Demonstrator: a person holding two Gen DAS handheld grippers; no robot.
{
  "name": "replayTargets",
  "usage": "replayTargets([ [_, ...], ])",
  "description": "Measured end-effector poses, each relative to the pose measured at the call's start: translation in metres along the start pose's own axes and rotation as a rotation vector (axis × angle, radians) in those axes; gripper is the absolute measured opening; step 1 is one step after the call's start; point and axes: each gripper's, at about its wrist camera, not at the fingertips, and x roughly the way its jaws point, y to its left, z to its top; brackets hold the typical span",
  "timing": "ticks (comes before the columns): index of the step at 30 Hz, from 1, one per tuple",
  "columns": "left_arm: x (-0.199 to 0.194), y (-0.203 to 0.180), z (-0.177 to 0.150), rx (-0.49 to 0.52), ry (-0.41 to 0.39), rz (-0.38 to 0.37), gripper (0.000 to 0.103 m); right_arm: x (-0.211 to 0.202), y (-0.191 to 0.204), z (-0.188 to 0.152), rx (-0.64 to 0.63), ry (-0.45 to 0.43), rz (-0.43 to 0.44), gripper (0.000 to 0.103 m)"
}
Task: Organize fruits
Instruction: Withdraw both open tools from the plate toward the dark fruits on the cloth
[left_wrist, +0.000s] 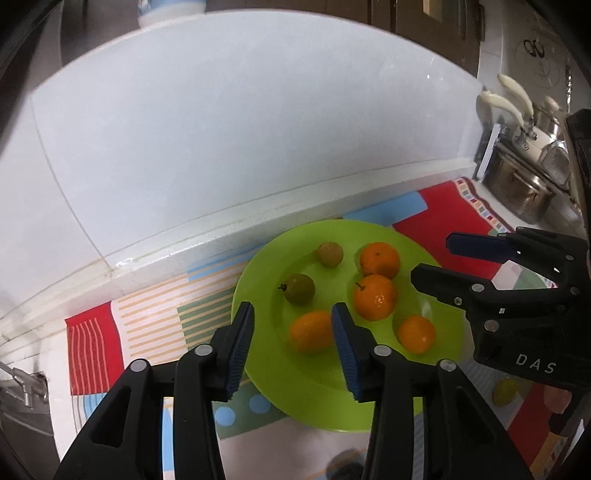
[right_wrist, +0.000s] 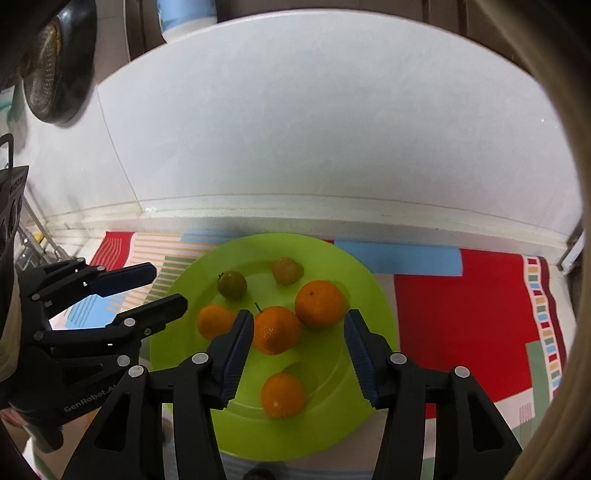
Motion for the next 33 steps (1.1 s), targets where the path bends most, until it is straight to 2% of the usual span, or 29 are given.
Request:
replayTargets([
  [9, -0.041, -0.007, 0.002, -0.012, -0.066, -0.001, 0.048, -0.042, 0.008, -0.004, -0.003, -0.07, 0.003, 0.052],
  [16, -0.078, -0.012, -0.005, -0.021, -0.12, 0.041, 0.06, -0.075, 0.011, -0.012, 0.012, -0.117, -0.01, 0.053],
  [19, -0.097, -0.014, -0.011, -0.02, -0.147, 0.046, 0.063, -0.086, 0.013, -0.016, 0.015, -0.14, -0.027, 0.063],
  [29, -0.146, -0.021, -0.033, -0.02, -0.227, 0.097, 0.078, -0.134, 0.026, -0.035, 0.028, -0.2, -0.046, 0.063],
  [31, -0.153, -0.023, -0.039, -0.02, -0.241, 0.115, 0.086, -0.14, 0.028, -0.04, 0.034, -0.206, -0.045, 0.063],
  [33, -0.159, -0.024, -0.045, -0.022, -0.254, 0.125, 0.09, -0.145, 0.03, -0.044, 0.035, -0.215, -0.047, 0.066],
])
